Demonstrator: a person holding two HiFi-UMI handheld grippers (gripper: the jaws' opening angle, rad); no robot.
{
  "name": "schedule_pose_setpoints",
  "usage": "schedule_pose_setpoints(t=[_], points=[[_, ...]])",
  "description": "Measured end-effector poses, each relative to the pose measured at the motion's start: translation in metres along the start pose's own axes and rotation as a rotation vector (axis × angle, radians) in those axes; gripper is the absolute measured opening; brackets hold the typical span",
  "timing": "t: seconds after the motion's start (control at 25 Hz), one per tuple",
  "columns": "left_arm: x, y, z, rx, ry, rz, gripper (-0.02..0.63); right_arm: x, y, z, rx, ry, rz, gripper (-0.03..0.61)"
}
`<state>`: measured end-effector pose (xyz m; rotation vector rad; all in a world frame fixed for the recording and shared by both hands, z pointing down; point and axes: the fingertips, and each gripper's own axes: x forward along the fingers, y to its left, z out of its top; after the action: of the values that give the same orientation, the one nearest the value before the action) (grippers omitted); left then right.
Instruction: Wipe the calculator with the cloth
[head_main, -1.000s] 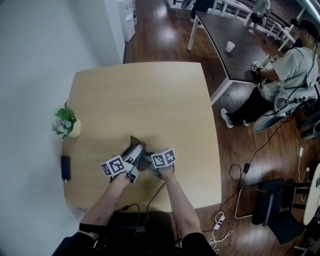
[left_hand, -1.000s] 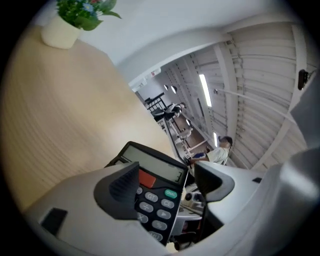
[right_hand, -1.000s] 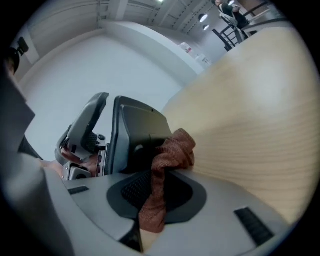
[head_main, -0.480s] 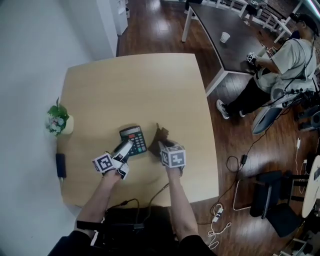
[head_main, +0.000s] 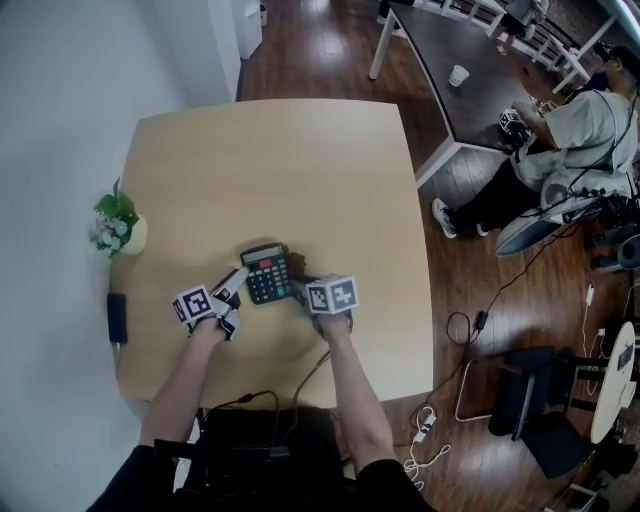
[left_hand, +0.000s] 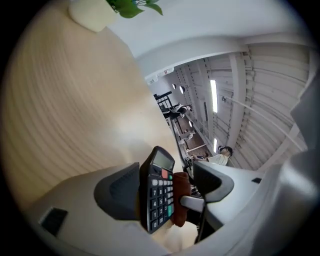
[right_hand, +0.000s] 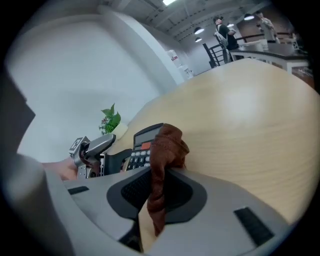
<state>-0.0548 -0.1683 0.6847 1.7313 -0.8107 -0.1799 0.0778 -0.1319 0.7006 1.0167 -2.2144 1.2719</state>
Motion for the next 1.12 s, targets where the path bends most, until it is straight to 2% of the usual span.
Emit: schedule_pose_setpoints(t=[0.12,0.32,0.52,0.68,0.88,1.12], points=[[0.009,0.001,0.013,-0.016,-0.008,-0.026,0.339,0.01,0.013,0.0,0.041,-0.013,0.044,0.058],[0.01,0.006,0.034,0.028,-0.021,-0.037,0.339,0.018,0.019,0.004,0.054,-0.032,0.057,0.058],[0.006,0.005,0.037,-0.008,-0.057,-0.047,0.339,0.023,0.027,0.002,0.075,-0.042,0.078,0.058],[0.005,0.009,0.041,0.005,-0.062,-0.044,0.339,0.024,0.027,0.001,0.085,-0.05,0.075,0.059],[0.003,0.01,0.036,-0.02,-0.064,-0.027,0.339,0.022,0.026,0.001,0.118,-0.069,0.079,0.06],[0.0,0.011,0.037,0.003,-0.071,-0.021,0.339,0.025,0.025,-0.001,0.141,-0.078,0.079,0.06]])
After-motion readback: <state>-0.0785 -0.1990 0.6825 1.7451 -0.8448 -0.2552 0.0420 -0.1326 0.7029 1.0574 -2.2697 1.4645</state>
